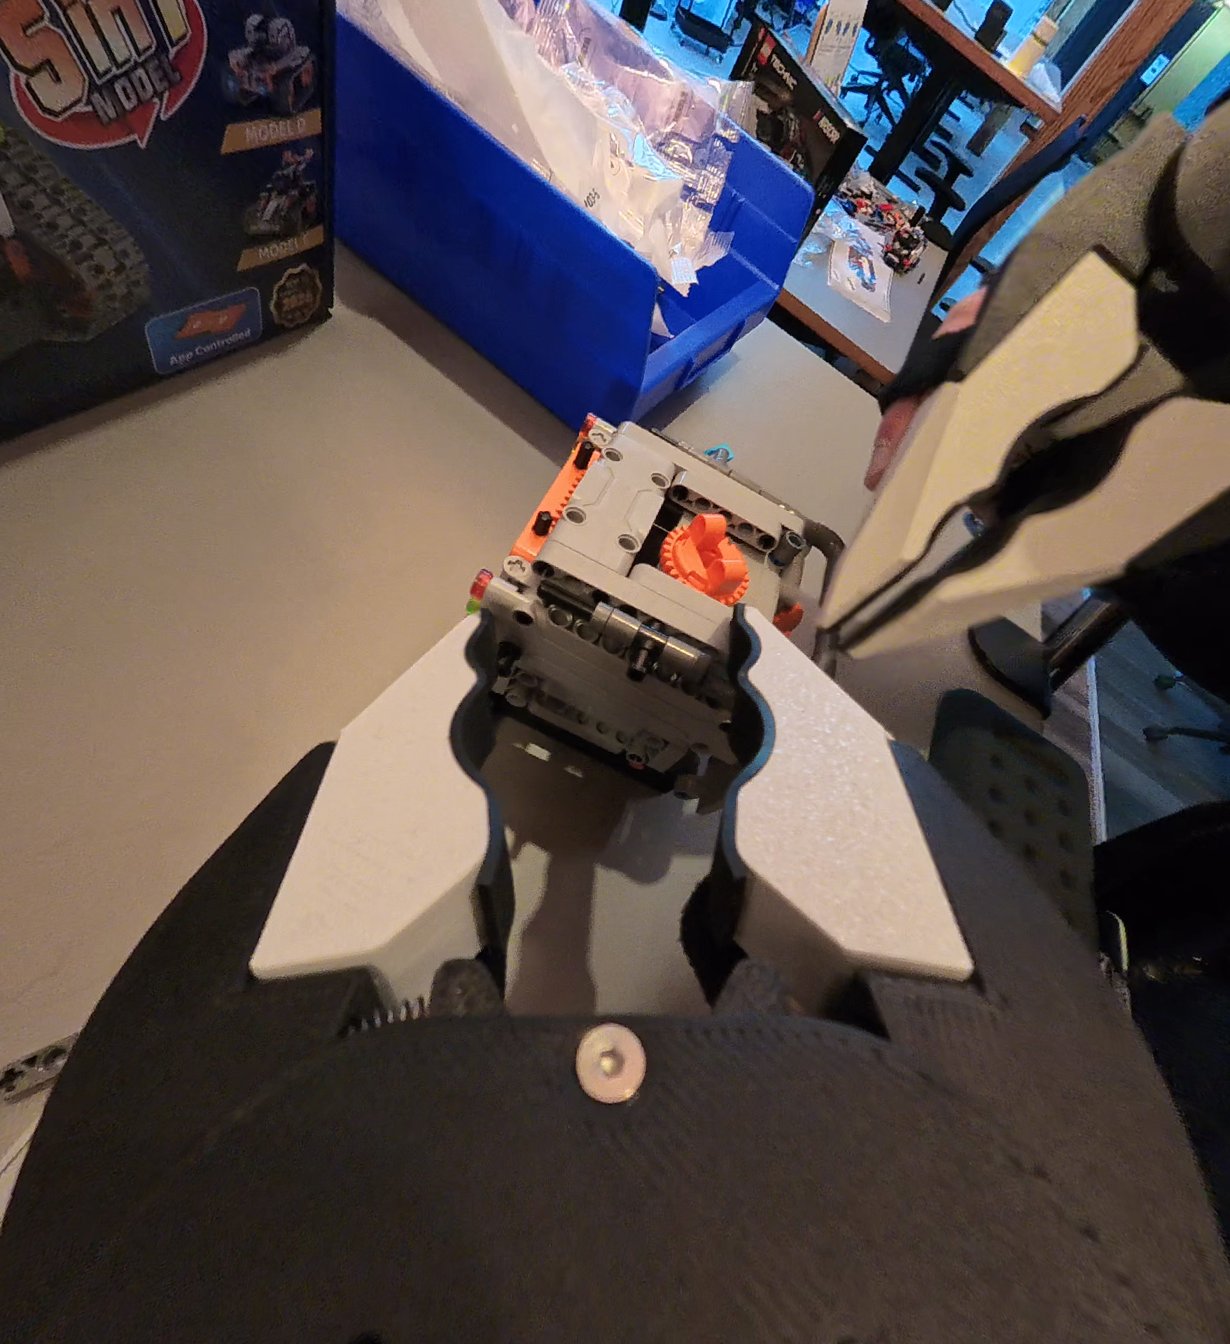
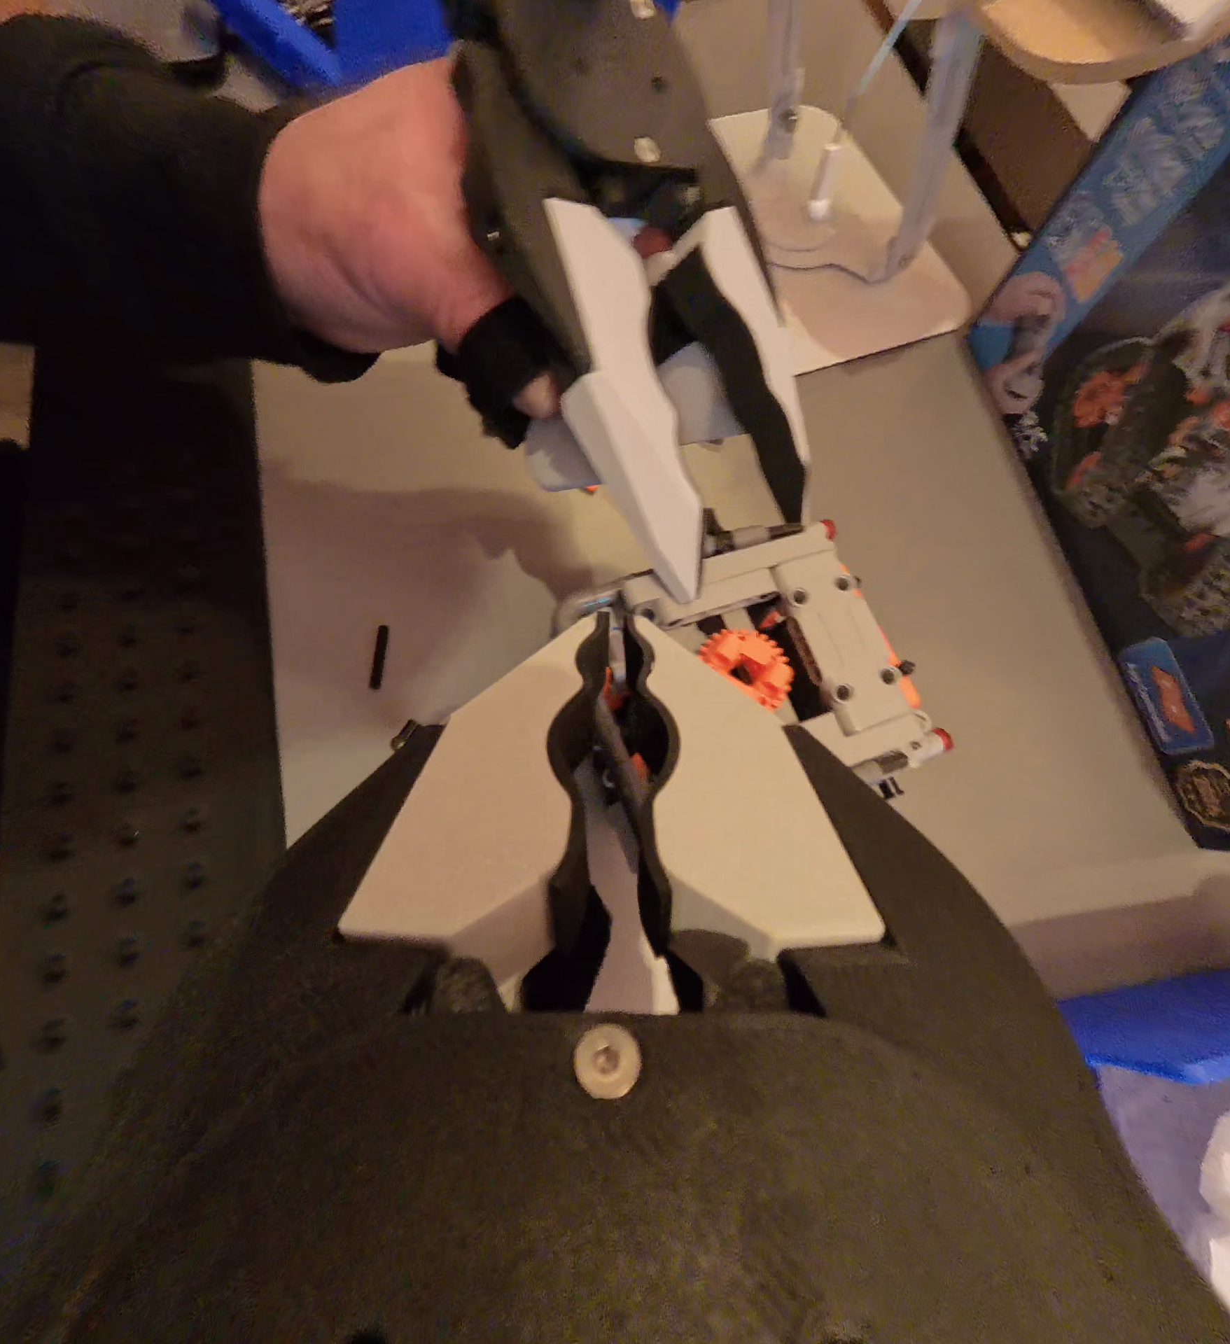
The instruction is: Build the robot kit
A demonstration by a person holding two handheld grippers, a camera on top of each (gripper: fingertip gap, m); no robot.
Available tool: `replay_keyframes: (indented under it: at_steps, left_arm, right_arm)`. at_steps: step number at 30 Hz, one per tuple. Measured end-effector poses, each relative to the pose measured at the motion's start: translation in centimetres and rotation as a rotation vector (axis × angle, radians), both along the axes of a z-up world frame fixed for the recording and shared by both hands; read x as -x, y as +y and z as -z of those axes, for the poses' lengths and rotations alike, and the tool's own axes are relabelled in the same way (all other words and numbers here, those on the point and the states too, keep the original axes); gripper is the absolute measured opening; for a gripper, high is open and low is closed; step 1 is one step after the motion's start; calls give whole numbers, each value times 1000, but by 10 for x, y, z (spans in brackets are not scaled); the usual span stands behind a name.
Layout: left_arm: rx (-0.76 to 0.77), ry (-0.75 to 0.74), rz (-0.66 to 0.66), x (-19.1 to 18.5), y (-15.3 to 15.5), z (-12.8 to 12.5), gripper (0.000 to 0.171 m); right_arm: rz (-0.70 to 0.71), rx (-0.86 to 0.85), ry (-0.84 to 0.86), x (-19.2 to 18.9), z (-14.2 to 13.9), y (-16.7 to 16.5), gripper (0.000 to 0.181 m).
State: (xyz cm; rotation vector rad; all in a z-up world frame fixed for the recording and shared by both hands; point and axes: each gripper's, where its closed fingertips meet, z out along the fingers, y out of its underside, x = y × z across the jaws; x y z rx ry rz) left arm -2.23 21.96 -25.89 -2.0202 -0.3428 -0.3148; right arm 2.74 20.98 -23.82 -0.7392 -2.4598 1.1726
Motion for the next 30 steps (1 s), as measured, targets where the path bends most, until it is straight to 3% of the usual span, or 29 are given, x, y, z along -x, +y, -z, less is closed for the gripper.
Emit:
replay_keyframes:
  at_steps: [6, 9, 11, 16, 21, 30]
  left_arm:
    - [-51, -9, -6, -3, 0, 0, 57]
    - [-67, 0, 10, -7, 0, -3, 47]
    - [-63, 14, 9, -2, 1, -5, 50]
    - [-97, 37, 58, 14, 11, -24, 56]
    - [-40, 31, 155, 9, 24, -3, 47]
    - [-99, 106, 74, 11, 23, -1, 39]
  right_arm:
    - [34, -23, 9, 7, 12, 2, 0]
    - [34, -41, -16, 7, 20, 3, 3]
    - [37, -45, -8, 8, 19, 3, 12]
    - [72, -52, 10, 12, 21, 3, 5]
    - [101, -53, 10, 15, 21, 2, 0]
    - [137, -54, 7, 13, 20, -5, 12]
